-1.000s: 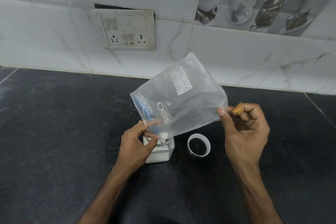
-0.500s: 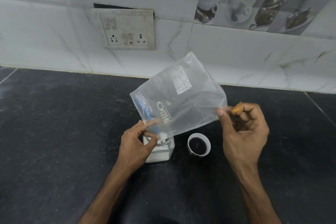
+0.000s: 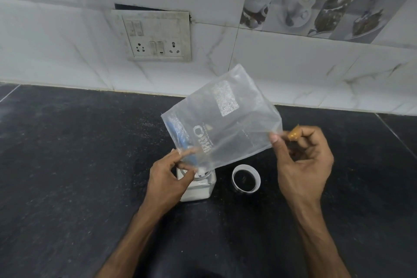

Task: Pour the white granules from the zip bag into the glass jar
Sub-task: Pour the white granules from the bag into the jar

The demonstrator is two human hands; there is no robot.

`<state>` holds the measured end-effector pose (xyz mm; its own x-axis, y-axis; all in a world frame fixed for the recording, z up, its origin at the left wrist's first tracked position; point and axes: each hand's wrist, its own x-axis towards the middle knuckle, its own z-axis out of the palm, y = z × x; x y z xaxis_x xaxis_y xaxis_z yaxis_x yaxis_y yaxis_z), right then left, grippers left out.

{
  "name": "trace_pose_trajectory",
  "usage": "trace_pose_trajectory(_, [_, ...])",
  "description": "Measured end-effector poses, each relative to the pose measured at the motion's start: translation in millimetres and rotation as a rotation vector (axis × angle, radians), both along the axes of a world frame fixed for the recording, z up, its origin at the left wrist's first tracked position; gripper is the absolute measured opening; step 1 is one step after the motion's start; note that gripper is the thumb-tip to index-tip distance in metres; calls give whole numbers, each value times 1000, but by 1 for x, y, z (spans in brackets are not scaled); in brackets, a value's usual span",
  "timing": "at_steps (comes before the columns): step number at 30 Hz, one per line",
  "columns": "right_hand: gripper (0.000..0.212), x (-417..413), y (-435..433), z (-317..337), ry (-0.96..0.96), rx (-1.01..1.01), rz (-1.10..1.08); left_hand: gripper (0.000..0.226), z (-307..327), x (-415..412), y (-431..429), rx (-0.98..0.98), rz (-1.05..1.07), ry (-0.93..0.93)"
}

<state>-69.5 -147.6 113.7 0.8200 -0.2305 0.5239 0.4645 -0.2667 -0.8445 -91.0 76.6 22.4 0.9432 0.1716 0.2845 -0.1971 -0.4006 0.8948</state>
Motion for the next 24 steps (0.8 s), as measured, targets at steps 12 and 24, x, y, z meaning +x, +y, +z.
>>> trace_pose_trajectory(12, [34,0,2,-3,-64,-18,-18,68,-1,1,1,5,-9,-14])
trace_pose_trajectory(24, [25,3,0,-7,-79,-32,-86,67,0,0,1,5,-6,-9])
